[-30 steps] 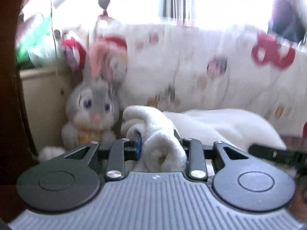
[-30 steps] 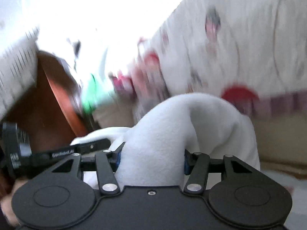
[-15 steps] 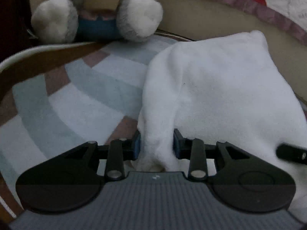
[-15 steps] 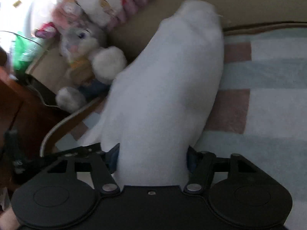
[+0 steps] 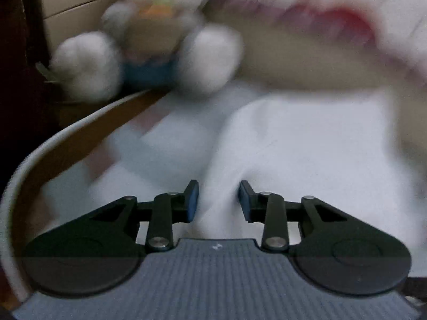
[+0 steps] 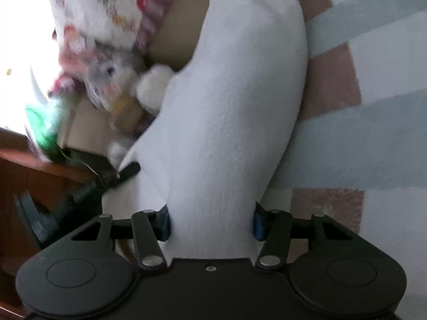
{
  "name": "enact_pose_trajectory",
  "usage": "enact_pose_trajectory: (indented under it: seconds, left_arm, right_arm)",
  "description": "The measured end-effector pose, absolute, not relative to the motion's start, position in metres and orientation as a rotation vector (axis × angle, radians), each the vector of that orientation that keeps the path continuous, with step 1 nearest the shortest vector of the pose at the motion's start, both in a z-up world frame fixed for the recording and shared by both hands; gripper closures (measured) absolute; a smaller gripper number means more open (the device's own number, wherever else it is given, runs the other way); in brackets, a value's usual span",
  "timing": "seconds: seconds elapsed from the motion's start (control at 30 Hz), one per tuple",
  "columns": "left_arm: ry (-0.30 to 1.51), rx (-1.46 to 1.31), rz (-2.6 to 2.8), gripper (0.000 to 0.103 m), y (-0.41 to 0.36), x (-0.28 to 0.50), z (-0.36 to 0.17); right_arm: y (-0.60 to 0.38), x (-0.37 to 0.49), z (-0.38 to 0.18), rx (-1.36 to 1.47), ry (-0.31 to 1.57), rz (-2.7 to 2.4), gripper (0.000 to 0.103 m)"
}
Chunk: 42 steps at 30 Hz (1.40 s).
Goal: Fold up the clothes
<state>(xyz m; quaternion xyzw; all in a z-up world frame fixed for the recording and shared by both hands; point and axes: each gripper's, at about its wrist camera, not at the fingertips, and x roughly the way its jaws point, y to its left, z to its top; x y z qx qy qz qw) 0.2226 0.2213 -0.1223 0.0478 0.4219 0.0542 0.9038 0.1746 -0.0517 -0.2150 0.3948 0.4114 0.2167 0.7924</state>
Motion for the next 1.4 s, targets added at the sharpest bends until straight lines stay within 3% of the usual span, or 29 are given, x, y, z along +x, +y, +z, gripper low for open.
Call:
enact_pose_trajectory:
  seconds: [0.1,0.3,0.37,0.47,0.73,0.87,0.93,0.97,1.0,1.07,1.13,1.3,1.4]
  left_arm:
    - [0.908,0.269,0.237,0.073,0.218,0.214,-0.151]
    - [0.805,0.015,0.225,0.071,0.24,0.179,-0.13]
    - [0.715,0.033,0.177,0.064,0.226,0.166,-0.116]
    - [0.62,0.058,0.042,0.045,0.192,0.146,-0.096]
    - [0.745,0.022,-0.313,0.043,0.107,0.152,-0.129]
    - [0.786,-0.094,-0.369,0.051,0.124,0.159,-0.138]
    - [0.807,-0.093,-0.389,0.054,0.13,0.163,-0.14]
    - [0.806,-0.075,-0.392,0.054,0.128,0.162,-0.14]
    - [0.805,-0.064,-0.388,0.054,0.126,0.161,-0.141]
    - [0.802,-0.05,-0.382,0.054,0.122,0.162,-0.144]
    - [0.802,-0.035,-0.385,0.054,0.119,0.159,-0.145]
    - [0.832,-0.042,-0.353,0.054,0.118,0.159,-0.145]
    - [0.863,-0.095,-0.314,0.054,0.125,0.159,-0.144]
  right_arm:
    - [-0.034,0.162,-0.208,0.55,0.852,0.513,0.039]
    - [-0.055,0.147,-0.192,0.434,0.833,0.603,0.035]
    - [-0.078,0.147,-0.184,0.501,0.789,0.635,0.033]
    - [-0.127,0.157,-0.179,0.7,0.714,0.622,0.012]
    - [-0.169,0.266,-0.213,0.868,0.847,0.397,0.011]
    - [-0.159,0.3,-0.226,0.959,0.881,0.458,0.009]
    - [-0.155,0.306,-0.219,0.911,0.844,0.442,0.02]
    - [-0.153,0.306,-0.21,0.854,0.792,0.431,0.051]
    - [-0.148,0.301,-0.2,0.766,0.728,0.441,0.055]
    - [-0.134,0.29,-0.188,0.577,0.623,0.449,0.058]
    - [-0.129,0.287,-0.201,0.458,0.649,0.394,0.059]
    - [-0.148,0.279,-0.204,0.505,0.716,0.312,0.04]
    - [-0.154,0.255,-0.184,0.546,0.709,0.322,0.038]
